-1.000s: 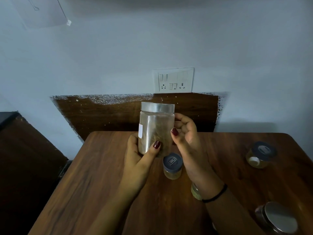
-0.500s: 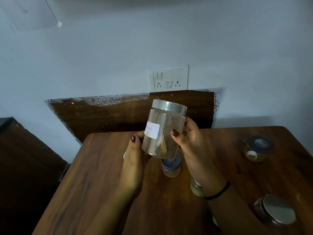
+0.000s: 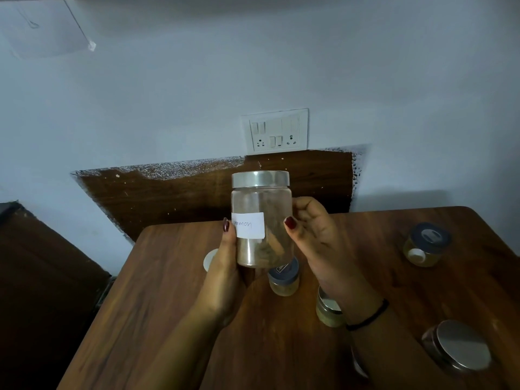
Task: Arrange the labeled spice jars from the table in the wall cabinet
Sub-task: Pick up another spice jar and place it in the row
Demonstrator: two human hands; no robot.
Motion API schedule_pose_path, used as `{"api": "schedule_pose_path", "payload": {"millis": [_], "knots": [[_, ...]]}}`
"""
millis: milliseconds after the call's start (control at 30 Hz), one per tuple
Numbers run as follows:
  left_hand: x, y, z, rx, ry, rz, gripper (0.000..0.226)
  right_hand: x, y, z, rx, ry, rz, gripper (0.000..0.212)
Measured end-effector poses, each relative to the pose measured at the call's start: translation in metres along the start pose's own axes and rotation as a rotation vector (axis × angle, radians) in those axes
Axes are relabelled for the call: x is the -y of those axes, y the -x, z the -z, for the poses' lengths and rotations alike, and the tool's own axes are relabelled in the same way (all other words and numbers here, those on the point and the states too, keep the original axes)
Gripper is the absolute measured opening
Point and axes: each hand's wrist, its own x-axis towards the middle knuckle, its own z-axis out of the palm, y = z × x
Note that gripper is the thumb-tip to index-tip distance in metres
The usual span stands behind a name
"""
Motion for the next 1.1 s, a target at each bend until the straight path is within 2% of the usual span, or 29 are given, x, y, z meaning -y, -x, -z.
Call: {"api": "schedule_pose_path", "payload": {"millis": [167,300,467,533,600,667,867,967,1100], "knots": [[0.006,-0.006,0.001,-0.098,-0.109,-0.115,0.070,0.001,-0.002,0.005,0.015,0.133,0.027,0.061],[0.005,-0.006,-0.002,-0.154,-0.171,-0.211,0.082,0.001,0.000,0.004,0.046,0.151,-0.026,0.074],[0.005,-0.004,-0.005,-0.205,-0.181,-0.261,0.058,0.001,0.003,0.003,0.093,0.178,-0.081,0.091],[0.005,-0.004,-0.005,-0.196,-0.176,-0.261,0.062,0.002,0.003,0.002,0.098,0.199,-0.086,0.096],[0.005,-0.004,-0.004,-0.189,-0.175,-0.246,0.068,0.005,0.004,0.001,0.112,0.228,-0.078,0.093],[0.004,-0.003,-0.004,-0.193,-0.205,-0.255,0.064,0.006,0.004,-0.002,0.119,0.220,-0.072,0.084],[-0.019,0.001,-0.001,-0.178,-0.432,-0.329,0.027,0.015,-0.004,-0.008,0.085,0.216,-0.022,0.072],[-0.032,-0.002,0.006,-0.179,-0.583,-0.384,0.032,0.026,-0.012,-0.012,0.093,0.168,-0.009,0.069],[-0.051,-0.013,0.012,-0.235,-0.499,-0.522,0.030,0.043,-0.028,-0.023,0.127,0.171,0.051,0.063]]}}
